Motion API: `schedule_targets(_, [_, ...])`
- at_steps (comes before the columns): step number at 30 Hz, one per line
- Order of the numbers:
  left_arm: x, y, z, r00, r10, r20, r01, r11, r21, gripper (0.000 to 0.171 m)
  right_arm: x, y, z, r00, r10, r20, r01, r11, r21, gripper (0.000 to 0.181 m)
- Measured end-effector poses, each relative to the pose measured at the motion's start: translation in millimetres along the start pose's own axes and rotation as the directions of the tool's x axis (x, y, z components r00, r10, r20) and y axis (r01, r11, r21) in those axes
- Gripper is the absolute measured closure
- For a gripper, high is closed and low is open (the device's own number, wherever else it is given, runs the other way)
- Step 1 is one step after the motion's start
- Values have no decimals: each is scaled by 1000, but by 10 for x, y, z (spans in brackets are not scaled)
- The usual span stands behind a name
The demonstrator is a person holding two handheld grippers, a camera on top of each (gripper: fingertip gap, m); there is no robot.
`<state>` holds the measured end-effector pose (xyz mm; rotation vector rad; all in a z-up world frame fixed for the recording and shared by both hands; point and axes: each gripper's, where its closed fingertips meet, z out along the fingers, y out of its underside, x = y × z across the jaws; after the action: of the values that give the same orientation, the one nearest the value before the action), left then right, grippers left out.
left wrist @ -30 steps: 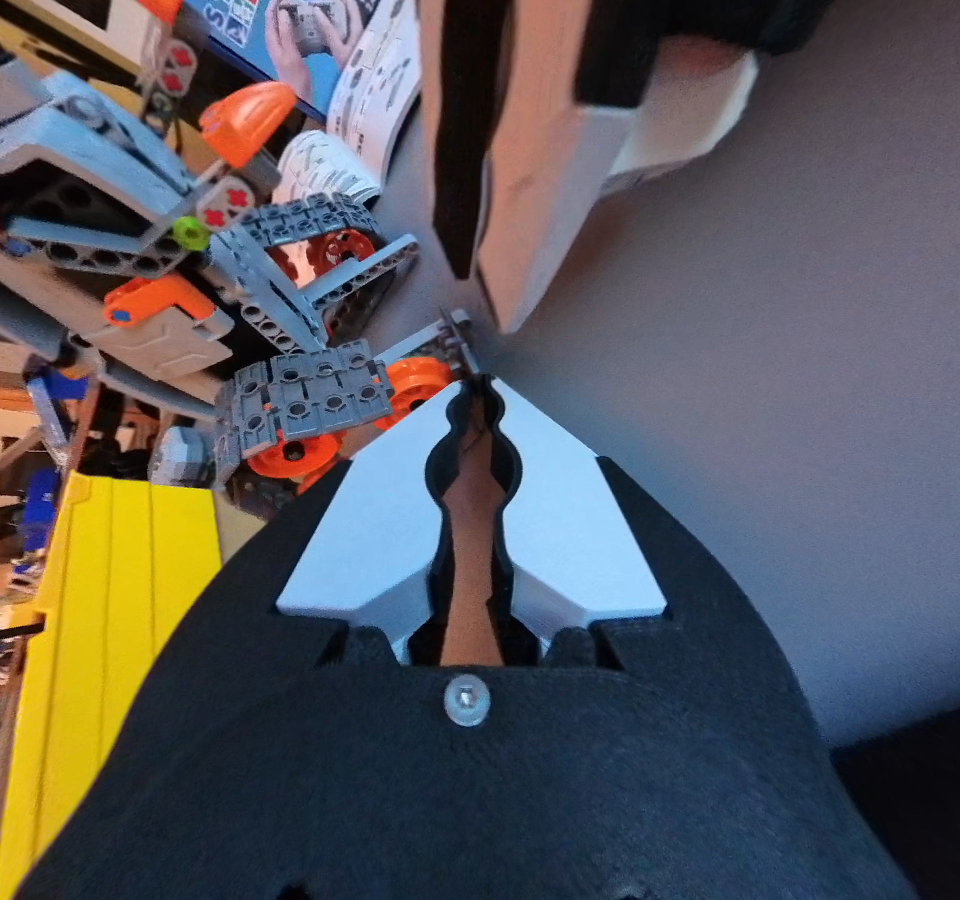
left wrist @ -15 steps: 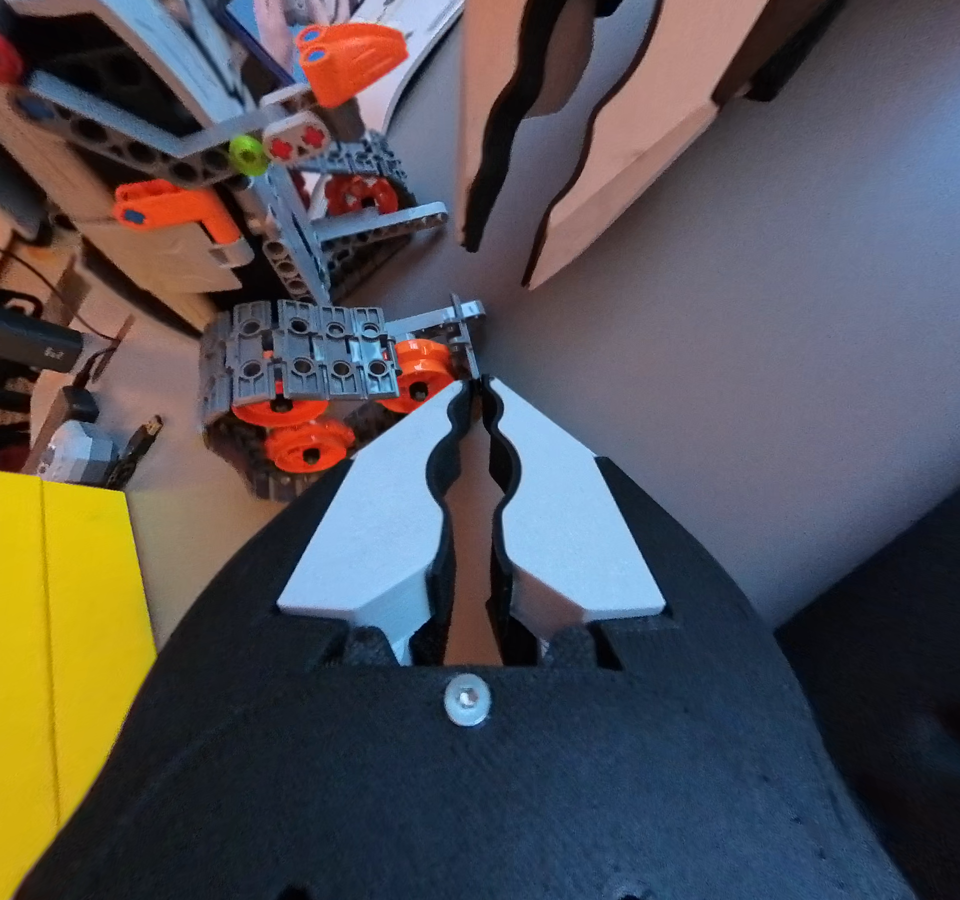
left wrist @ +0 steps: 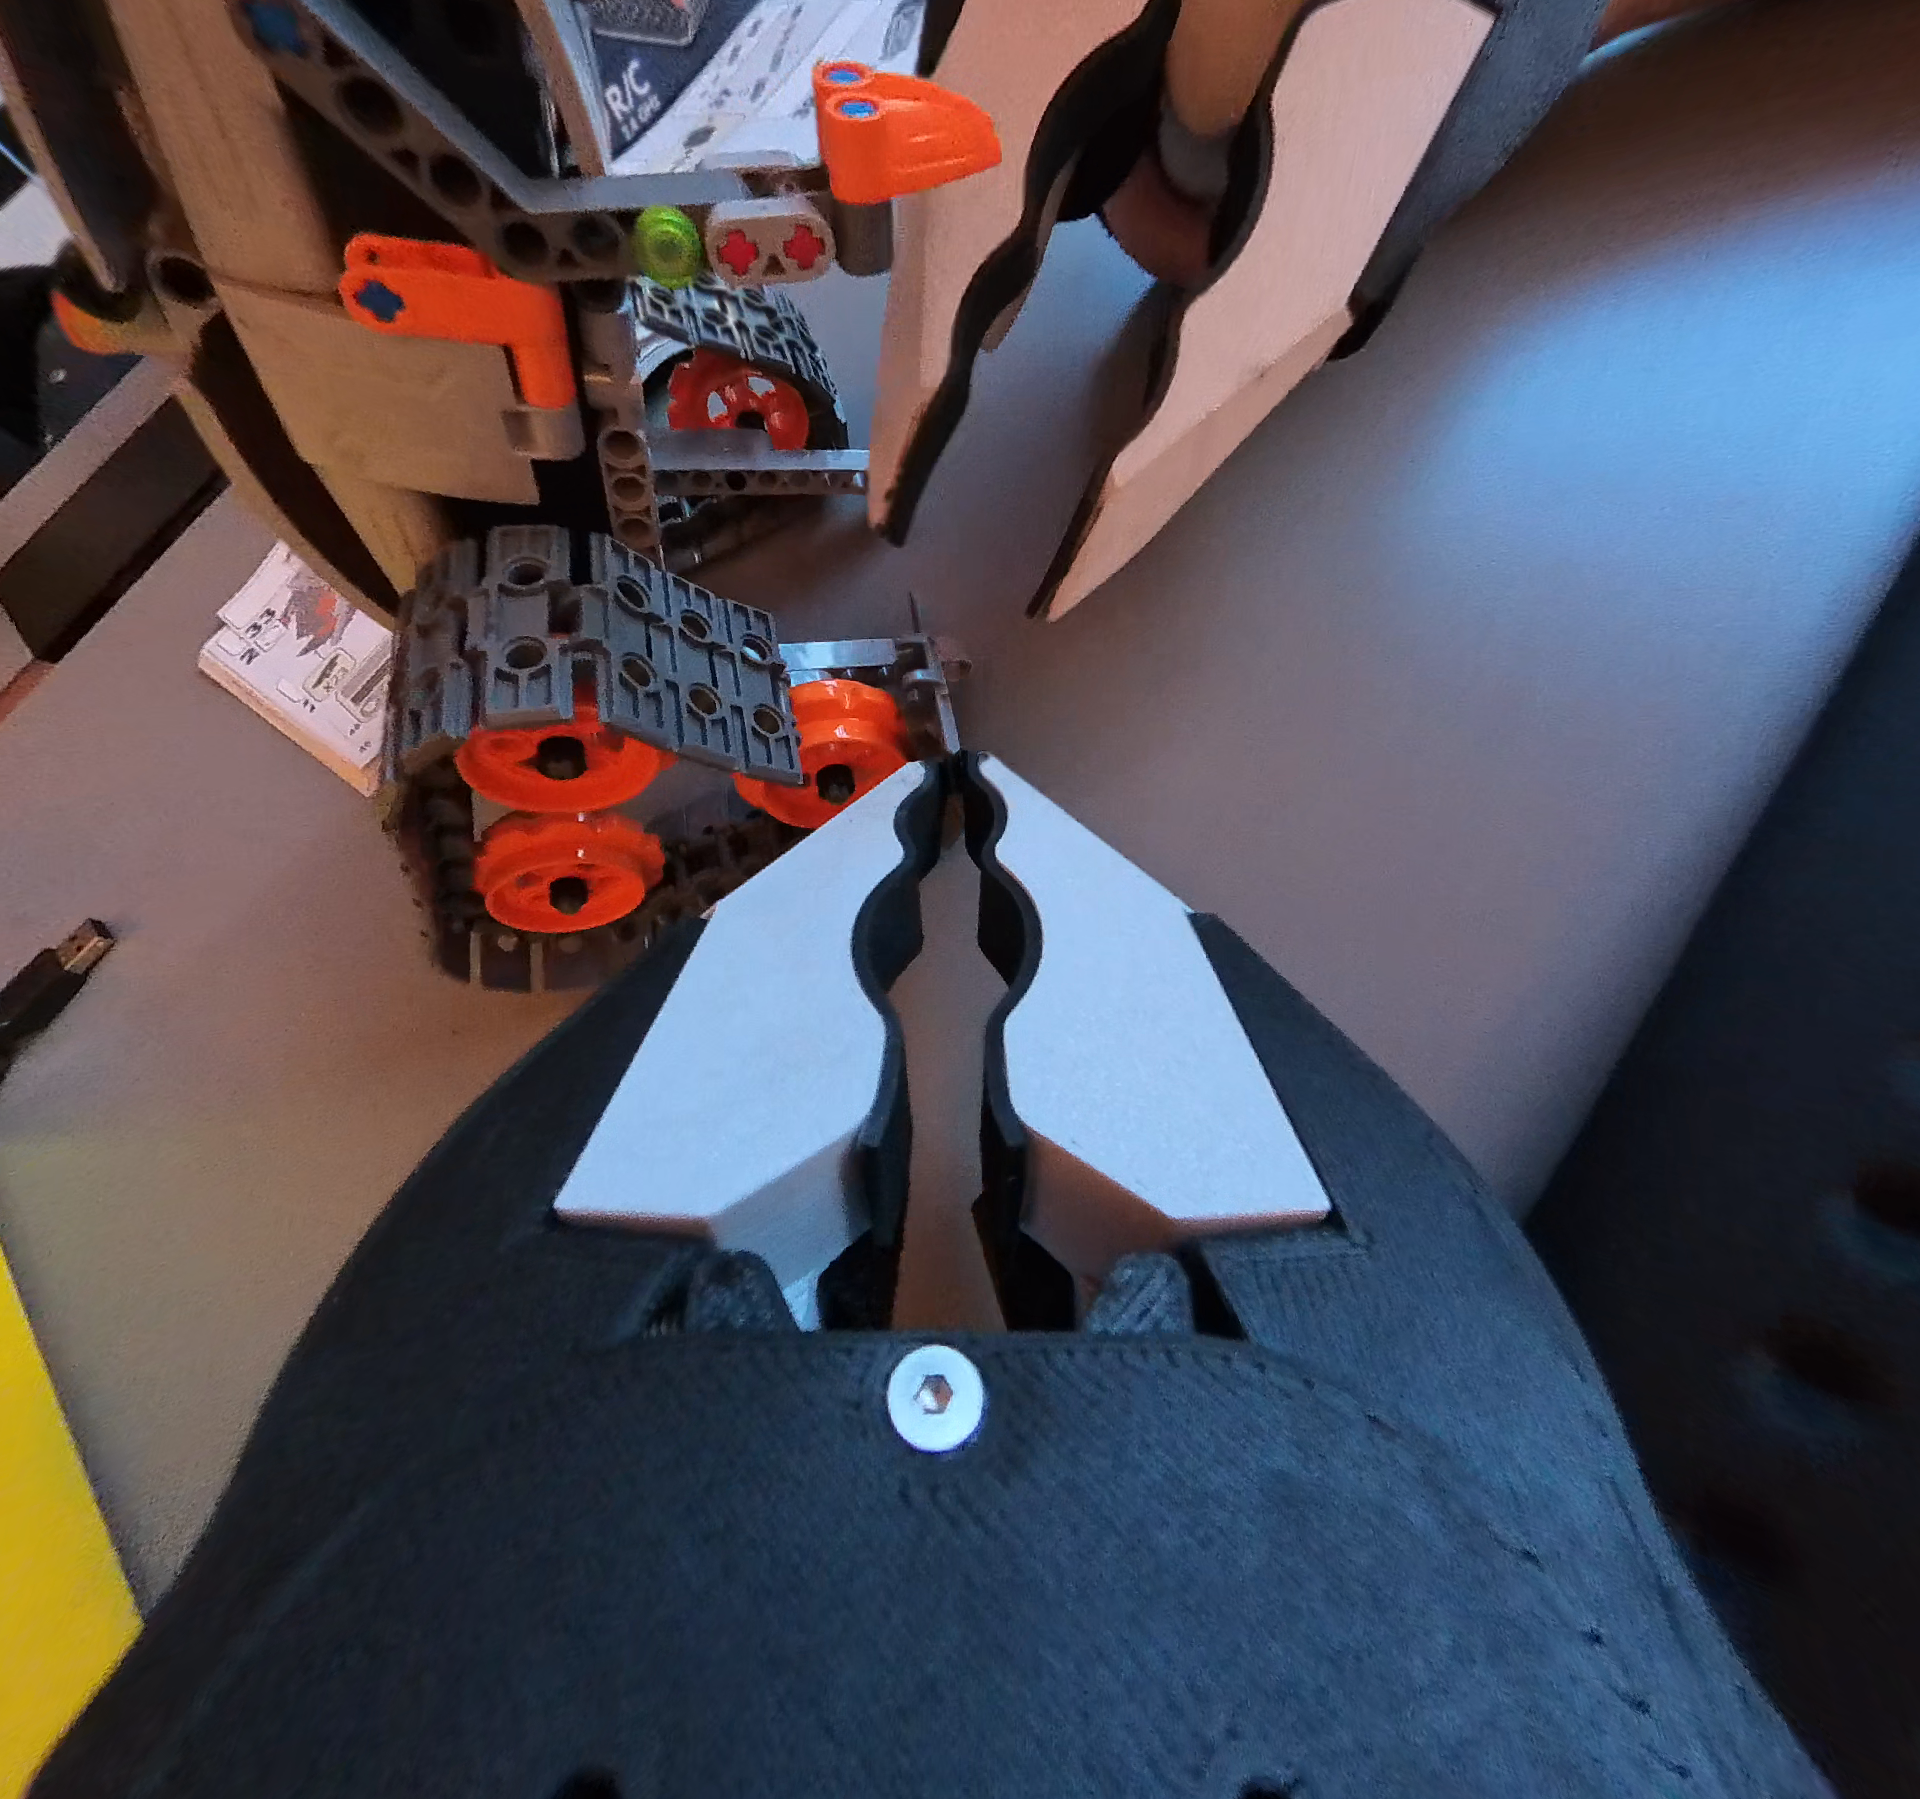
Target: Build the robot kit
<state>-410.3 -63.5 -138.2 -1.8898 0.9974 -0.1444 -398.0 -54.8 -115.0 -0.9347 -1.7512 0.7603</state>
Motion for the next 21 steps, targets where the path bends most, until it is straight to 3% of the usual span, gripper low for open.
schedule_targets(6, [-1,25,-32,1000,23,-6,-22,999,34,170,64,34,119,998,66,10,-65,997,-39,155])
schedule_targets(14, [15,45,-70,999,47,-18,-46,998,53,170,7,23,139,956,231,179,-227,973,-44,174])
schedule_targets(21, [18,71,-106,999,36,-37,-34,998,54,171,-82,-37,185,933,261,249,-258,965,-44,169])
